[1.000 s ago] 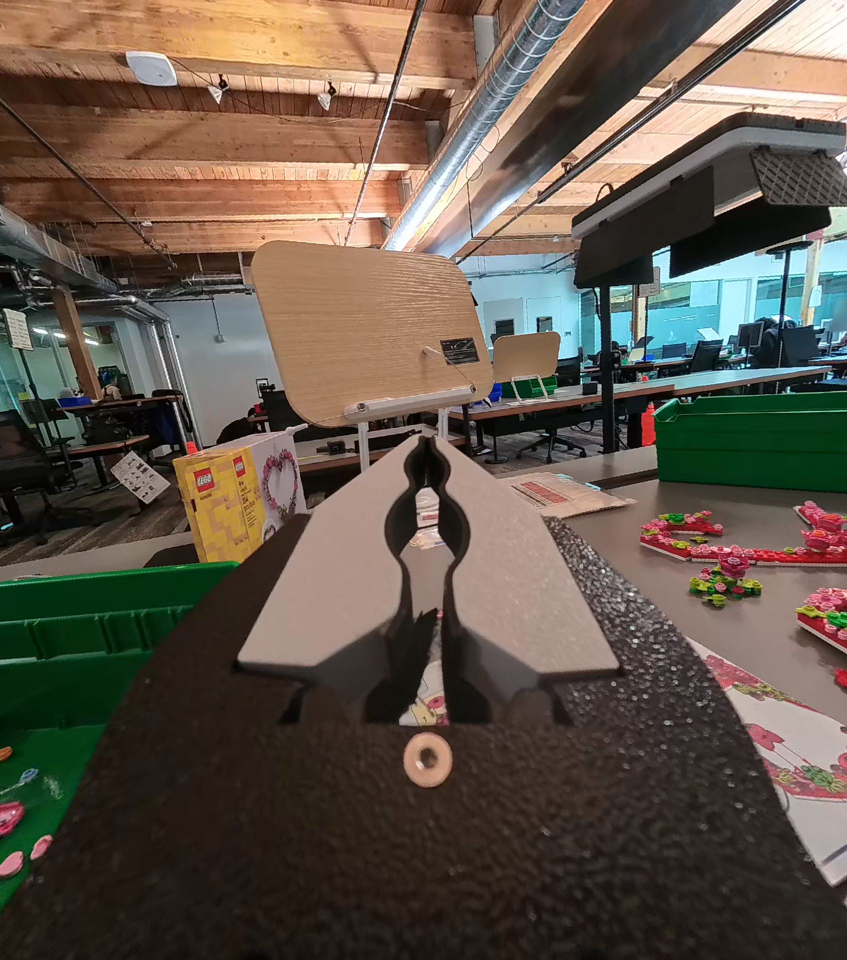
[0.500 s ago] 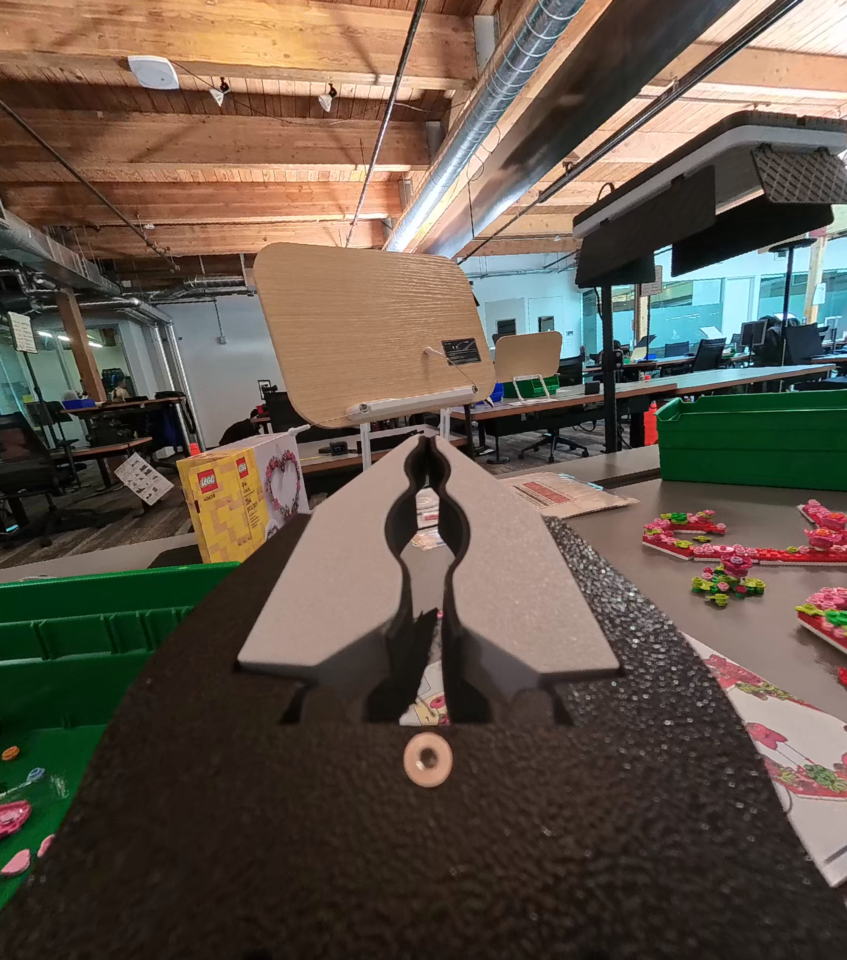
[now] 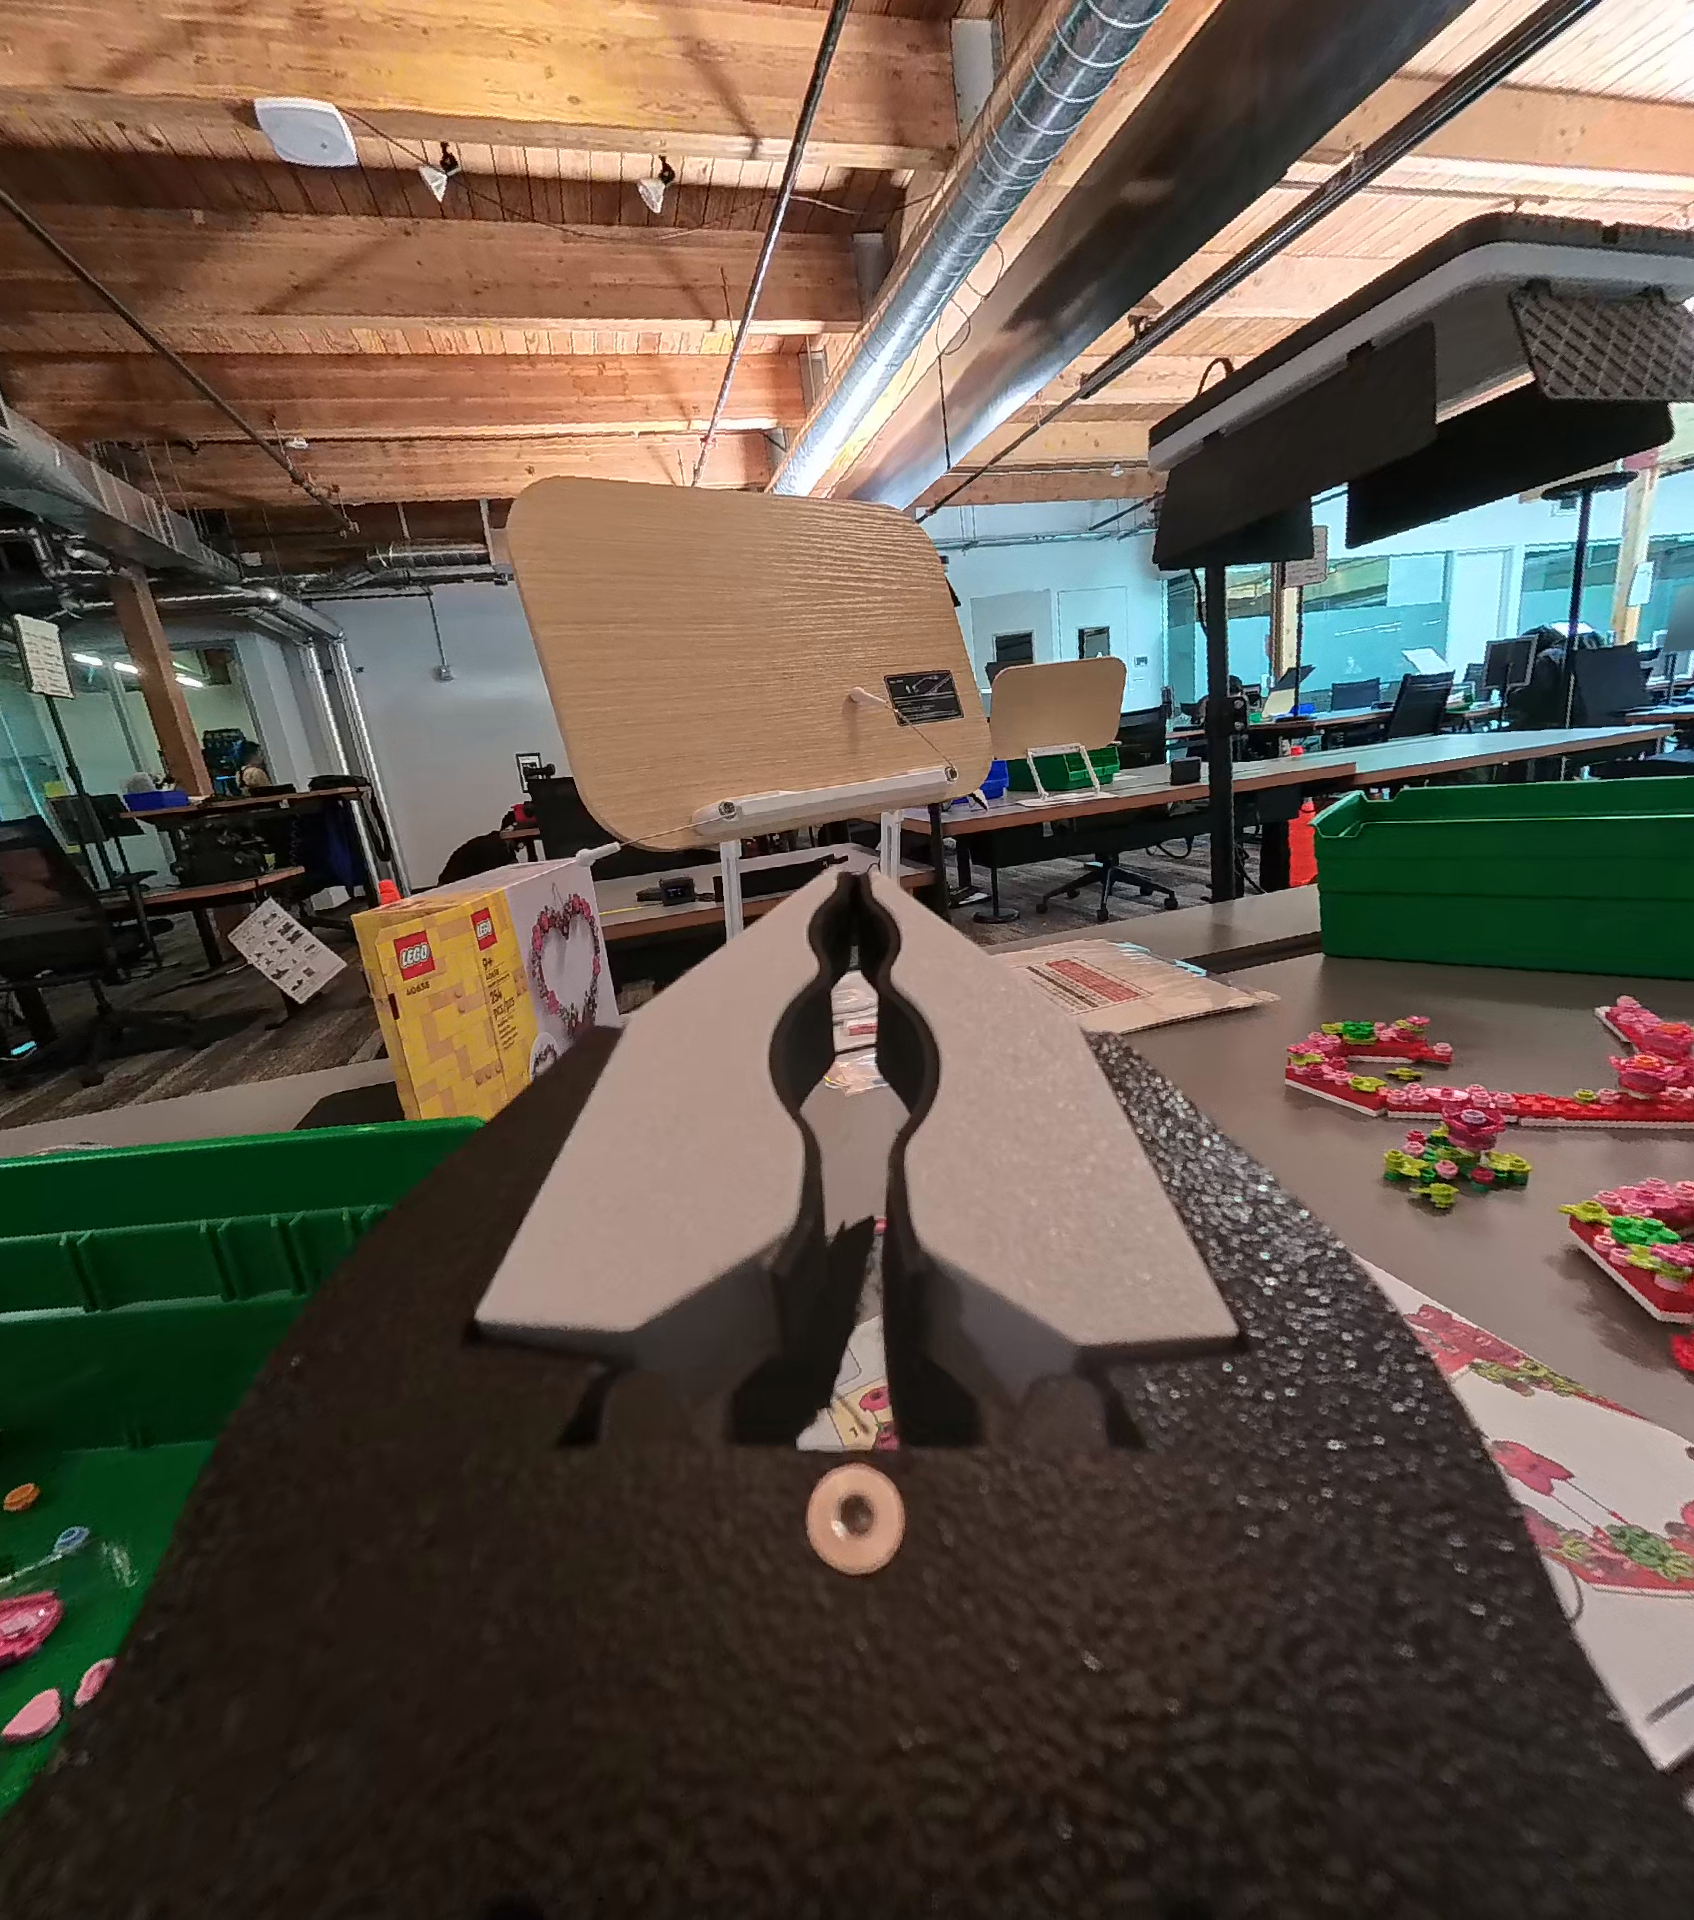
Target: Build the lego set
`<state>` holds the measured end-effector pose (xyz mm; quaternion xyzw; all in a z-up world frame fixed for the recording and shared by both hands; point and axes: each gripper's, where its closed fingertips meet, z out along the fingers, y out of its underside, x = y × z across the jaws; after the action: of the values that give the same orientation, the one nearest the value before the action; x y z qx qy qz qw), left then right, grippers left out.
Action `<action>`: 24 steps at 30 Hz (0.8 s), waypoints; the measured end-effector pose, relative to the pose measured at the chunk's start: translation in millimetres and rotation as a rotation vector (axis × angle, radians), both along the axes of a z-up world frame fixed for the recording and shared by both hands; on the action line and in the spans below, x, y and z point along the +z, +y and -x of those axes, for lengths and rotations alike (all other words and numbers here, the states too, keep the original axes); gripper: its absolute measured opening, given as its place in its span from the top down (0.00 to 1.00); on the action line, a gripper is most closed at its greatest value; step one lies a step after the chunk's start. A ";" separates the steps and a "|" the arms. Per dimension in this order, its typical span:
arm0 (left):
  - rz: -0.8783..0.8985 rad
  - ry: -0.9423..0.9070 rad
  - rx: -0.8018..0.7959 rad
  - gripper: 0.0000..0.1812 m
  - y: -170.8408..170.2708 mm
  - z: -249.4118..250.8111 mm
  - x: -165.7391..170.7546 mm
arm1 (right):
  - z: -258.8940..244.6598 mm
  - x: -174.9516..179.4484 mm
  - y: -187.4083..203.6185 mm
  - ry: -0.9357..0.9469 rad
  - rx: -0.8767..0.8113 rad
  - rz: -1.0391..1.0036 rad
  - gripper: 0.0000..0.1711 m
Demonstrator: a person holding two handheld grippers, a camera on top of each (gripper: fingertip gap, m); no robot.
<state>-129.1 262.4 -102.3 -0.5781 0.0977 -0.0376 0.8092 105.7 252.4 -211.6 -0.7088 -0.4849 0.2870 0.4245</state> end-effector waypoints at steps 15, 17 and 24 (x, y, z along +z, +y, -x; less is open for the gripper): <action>0.155 0.047 -0.048 0.98 11.1 -7.1 -14.8 | 35.7 122.7 46.5 0.311 -0.403 -0.670 0.85; 0.138 0.041 -0.016 0.96 5.4 5.8 -0.5 | 26.8 116.2 50.3 0.281 -0.423 -0.671 0.85; 0.303 0.030 0.305 0.79 -3.6 124.7 37.0 | 2.2 97.0 66.7 0.154 -0.501 -0.629 0.86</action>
<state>-253.8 258.8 -65.3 -0.7016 0.0144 0.0796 0.7079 103.5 319.1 -114.5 -0.6170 -0.3283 0.0648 0.7123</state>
